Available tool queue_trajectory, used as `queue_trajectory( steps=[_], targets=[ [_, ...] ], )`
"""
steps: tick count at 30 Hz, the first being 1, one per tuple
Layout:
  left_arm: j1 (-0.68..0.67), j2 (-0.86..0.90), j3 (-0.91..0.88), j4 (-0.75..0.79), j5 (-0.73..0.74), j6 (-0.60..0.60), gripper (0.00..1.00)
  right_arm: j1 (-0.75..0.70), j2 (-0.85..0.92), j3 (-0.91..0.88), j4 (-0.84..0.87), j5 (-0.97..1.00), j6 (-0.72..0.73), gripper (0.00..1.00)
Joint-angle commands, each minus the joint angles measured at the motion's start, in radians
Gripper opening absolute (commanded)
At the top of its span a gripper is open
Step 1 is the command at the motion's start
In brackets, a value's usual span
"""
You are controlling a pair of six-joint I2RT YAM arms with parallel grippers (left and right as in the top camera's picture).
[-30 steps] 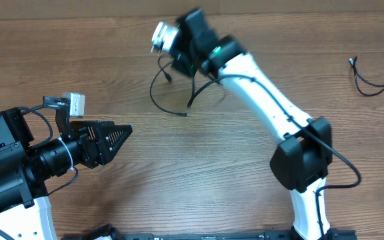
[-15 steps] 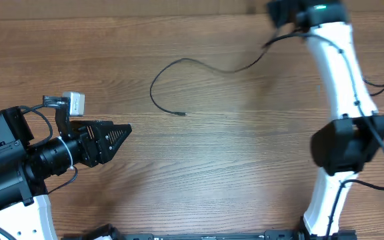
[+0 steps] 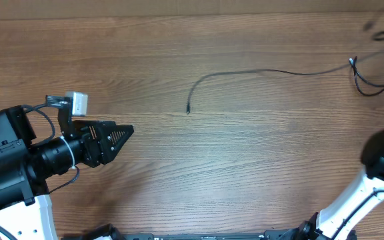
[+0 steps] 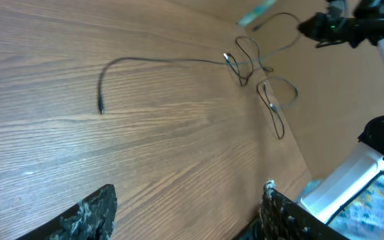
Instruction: Untangle cables
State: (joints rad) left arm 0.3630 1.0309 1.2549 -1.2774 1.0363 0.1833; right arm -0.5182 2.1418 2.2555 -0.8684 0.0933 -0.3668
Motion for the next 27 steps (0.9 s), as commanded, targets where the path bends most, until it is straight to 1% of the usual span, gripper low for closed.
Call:
queue_trajectory(
  steps=[1,6,9,10,11,12,17,20,24,27],
  targets=[
    [-0.049,0.003,0.001,0.025,0.011,-0.010,0.68,-0.163,-0.106,0.031,0.044,-0.103,0.027,0.04],
    [-0.123,0.009,0.001,0.111,0.007,-0.109,0.67,-0.322,-0.105,0.030,0.092,-0.141,0.082,0.04],
    [-0.170,0.025,0.001,0.157,0.007,-0.154,0.67,-0.383,-0.105,0.030,0.109,-0.144,0.163,0.04],
    [-0.187,0.032,0.001,0.168,0.008,-0.164,0.67,-0.400,-0.105,0.030,0.111,-0.153,0.201,0.10],
    [-0.201,0.038,0.001,0.174,0.008,-0.165,0.66,-0.412,-0.105,0.030,0.110,-0.179,0.224,0.63],
    [-0.217,0.044,0.001,0.179,0.008,-0.165,0.66,-0.423,-0.105,0.030,0.108,-0.232,0.237,1.00],
    [-0.260,0.057,0.001,0.203,0.008,-0.161,0.64,-0.427,-0.137,0.030,0.124,-0.584,0.237,1.00],
    [-0.260,0.057,0.001,0.219,0.010,-0.161,0.64,-0.383,-0.166,0.030,0.118,-0.693,0.237,1.00],
    [-0.260,0.057,0.001,0.216,0.011,-0.161,0.64,-0.291,-0.184,0.030,0.041,-0.748,0.237,1.00],
    [-0.260,0.057,0.001,0.215,0.013,-0.161,0.64,-0.187,-0.183,0.018,-0.066,-0.721,0.236,1.00]
  ],
)
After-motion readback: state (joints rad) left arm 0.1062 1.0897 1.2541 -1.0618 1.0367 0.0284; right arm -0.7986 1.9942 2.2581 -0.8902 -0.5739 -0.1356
